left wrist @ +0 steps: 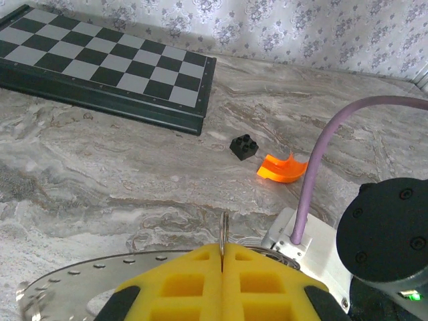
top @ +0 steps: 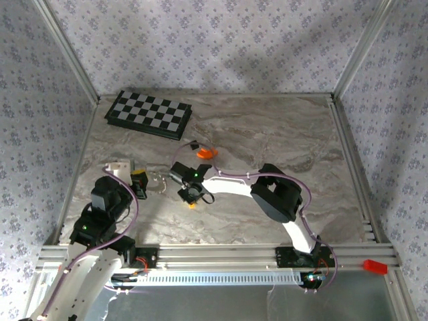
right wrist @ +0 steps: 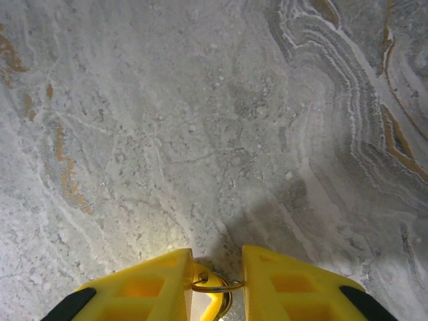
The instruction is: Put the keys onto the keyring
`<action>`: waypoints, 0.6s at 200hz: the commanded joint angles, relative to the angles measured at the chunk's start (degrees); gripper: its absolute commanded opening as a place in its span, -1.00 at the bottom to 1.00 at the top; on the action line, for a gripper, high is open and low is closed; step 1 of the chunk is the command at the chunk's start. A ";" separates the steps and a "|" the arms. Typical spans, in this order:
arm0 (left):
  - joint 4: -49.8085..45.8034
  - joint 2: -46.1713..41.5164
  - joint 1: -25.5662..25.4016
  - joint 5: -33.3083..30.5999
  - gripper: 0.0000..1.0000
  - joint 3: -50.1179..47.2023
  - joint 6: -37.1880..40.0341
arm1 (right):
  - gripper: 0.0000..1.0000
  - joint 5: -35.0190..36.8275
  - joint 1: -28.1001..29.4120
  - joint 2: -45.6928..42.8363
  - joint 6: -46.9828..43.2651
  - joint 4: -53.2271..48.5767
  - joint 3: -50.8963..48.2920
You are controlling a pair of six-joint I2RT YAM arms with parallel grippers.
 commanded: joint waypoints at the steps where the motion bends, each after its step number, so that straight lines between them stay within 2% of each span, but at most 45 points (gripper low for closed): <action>1: 2.27 -0.64 0.47 -0.21 -1.00 -0.28 -0.74 | -0.52 -0.27 -0.97 -1.55 0.65 -0.88 -0.80; 67: 2.45 -0.85 0.47 0.24 -1.00 -0.33 -0.88 | -0.62 -0.83 -3.15 -7.76 -0.61 -1.99 -7.29; 120: 2.71 -1.10 0.47 0.67 -1.00 -0.47 -0.86 | -0.63 -3.18 -4.22 -14.57 -2.38 -2.99 -14.75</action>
